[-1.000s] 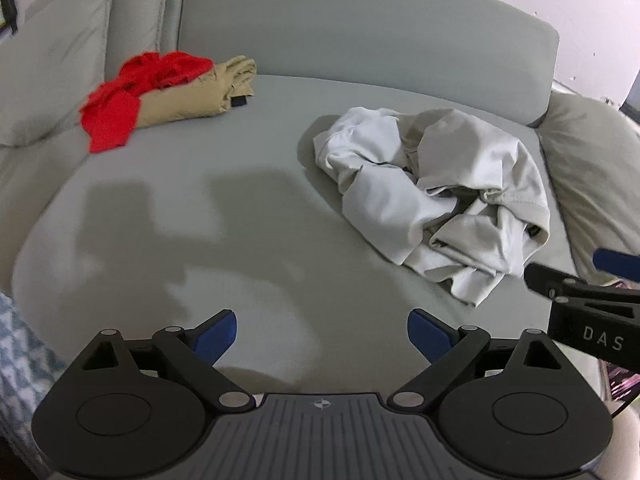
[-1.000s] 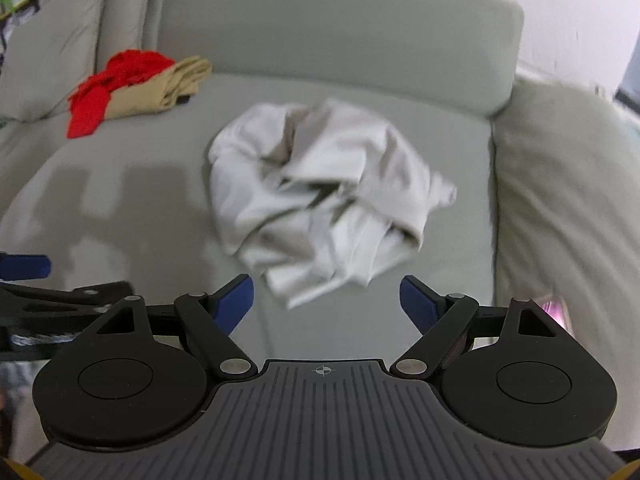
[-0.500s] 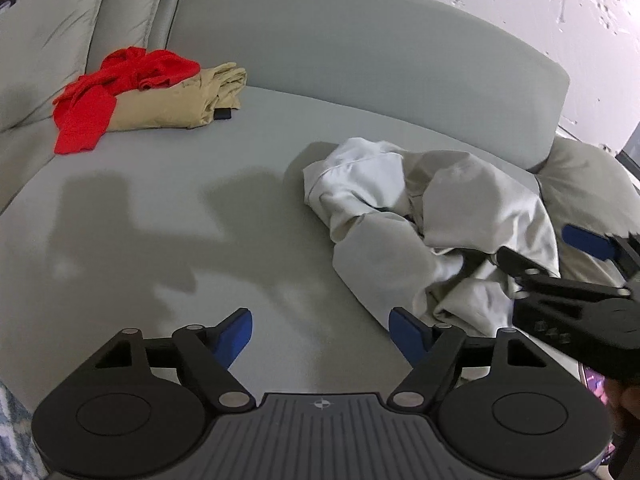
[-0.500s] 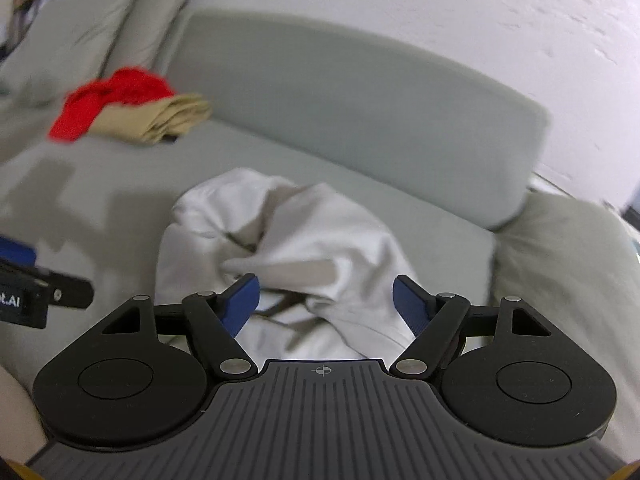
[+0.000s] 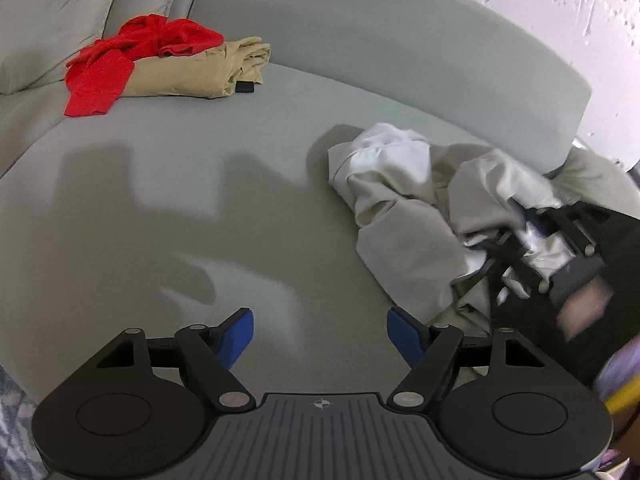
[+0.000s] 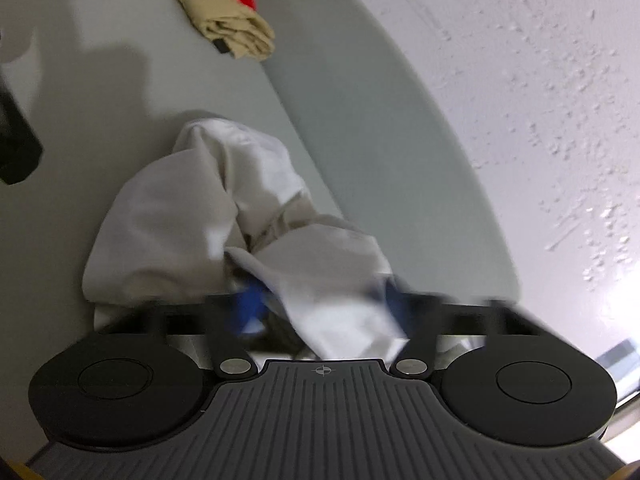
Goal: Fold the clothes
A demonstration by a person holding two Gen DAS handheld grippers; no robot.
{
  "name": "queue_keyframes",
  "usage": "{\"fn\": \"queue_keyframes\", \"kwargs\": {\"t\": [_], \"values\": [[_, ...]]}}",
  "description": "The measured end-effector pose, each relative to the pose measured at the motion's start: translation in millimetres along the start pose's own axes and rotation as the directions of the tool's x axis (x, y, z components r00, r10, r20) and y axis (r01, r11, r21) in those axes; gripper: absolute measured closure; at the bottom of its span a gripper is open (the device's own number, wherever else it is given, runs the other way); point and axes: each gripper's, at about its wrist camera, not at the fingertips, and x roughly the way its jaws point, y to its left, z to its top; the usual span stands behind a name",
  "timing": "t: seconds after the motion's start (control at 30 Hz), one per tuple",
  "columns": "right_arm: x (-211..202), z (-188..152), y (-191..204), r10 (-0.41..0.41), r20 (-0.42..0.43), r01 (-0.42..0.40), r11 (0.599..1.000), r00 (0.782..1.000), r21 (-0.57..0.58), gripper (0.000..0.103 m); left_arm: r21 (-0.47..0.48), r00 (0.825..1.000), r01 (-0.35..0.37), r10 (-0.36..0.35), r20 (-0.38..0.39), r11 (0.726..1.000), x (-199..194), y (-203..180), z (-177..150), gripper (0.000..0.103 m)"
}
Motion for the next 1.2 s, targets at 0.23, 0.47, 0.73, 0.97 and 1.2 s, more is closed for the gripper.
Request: {"fn": "queue_keyframes", "kwargs": {"t": [0.23,0.47,0.73,0.97,1.2], "values": [[-31.4,-30.7,-164.2,0.020,0.055,-0.056,0.587,0.998,0.808,0.100,0.031,0.994,0.098,-0.100,0.048,0.995,-24.2,-4.4,-6.6,0.032],[-15.6,-162.7,-264.6,0.146,-0.145,0.149,-0.016,0.979,0.989,0.101,0.187,0.939,0.341,-0.343,-0.025,0.921,-26.0,-57.5,-22.2,0.043],[-10.7,-249.7,-268.5,0.208,-0.185,0.226,-0.196,0.961,0.954,0.103,-0.210,0.822,0.532,-0.560,-0.101,0.820,32.8,-60.7,-29.2,0.053],[-16.7,-296.9,-287.4,0.200,-0.222,0.262,-0.199,0.954,0.944,0.103,-0.366,0.795,0.540,-0.602,-0.072,0.758,57.7,-68.4,-39.6,0.053],[-16.9,-292.8,-257.7,0.369,0.009,0.067,-0.195,0.929,0.979,0.072,-0.547,0.788,0.501,-0.615,-0.034,0.671,87.5,-68.4,-45.7,0.053]]}}
